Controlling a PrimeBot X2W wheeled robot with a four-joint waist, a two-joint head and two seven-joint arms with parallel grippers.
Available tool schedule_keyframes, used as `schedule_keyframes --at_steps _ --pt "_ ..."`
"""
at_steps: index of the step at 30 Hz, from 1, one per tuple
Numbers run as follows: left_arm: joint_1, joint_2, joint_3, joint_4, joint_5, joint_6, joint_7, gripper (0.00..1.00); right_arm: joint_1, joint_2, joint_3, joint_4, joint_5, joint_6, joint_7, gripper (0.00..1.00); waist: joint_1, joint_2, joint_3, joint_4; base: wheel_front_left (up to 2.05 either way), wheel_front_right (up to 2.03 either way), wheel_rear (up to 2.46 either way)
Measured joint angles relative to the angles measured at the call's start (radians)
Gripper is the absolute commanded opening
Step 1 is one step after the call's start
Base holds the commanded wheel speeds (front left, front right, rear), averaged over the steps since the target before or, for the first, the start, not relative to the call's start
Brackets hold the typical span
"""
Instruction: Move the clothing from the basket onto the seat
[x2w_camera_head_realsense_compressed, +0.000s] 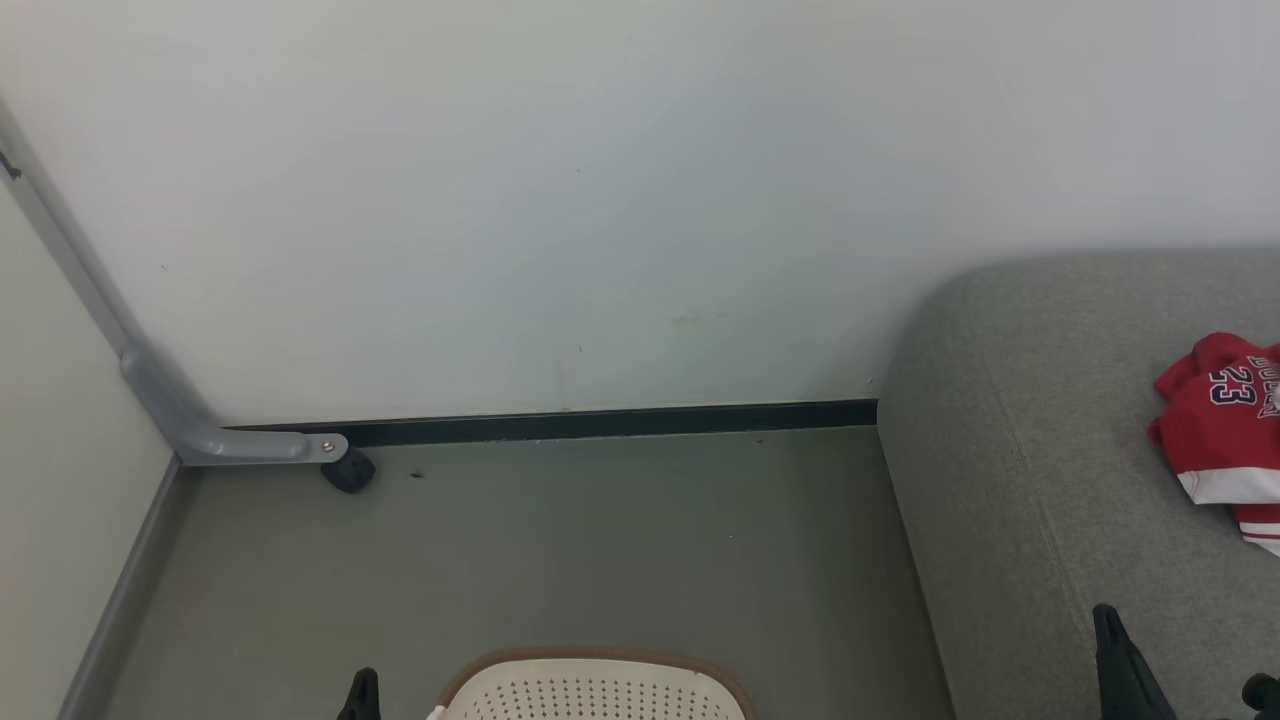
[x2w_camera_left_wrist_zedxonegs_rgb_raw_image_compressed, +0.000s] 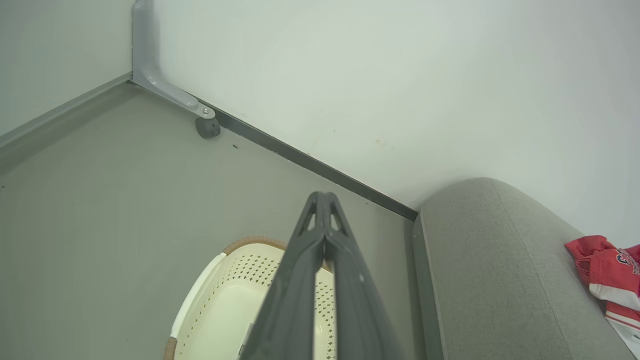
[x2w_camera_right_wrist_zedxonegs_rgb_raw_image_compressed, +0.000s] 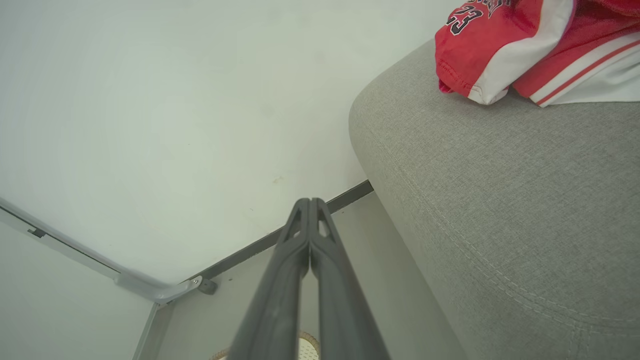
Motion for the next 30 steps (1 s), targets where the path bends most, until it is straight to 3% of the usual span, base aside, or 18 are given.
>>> schedule_keyframes --at_steps 30 --pt "-0.043 -0.007 0.095 0.025 -0.389 -0.072 0.092 0.00 -0.044 0.050 -0.080 0.063 0.395 0.047 0.080 0.00 0.0000 0.0000 -0.002 0.006 0.00 0.00 0.00"
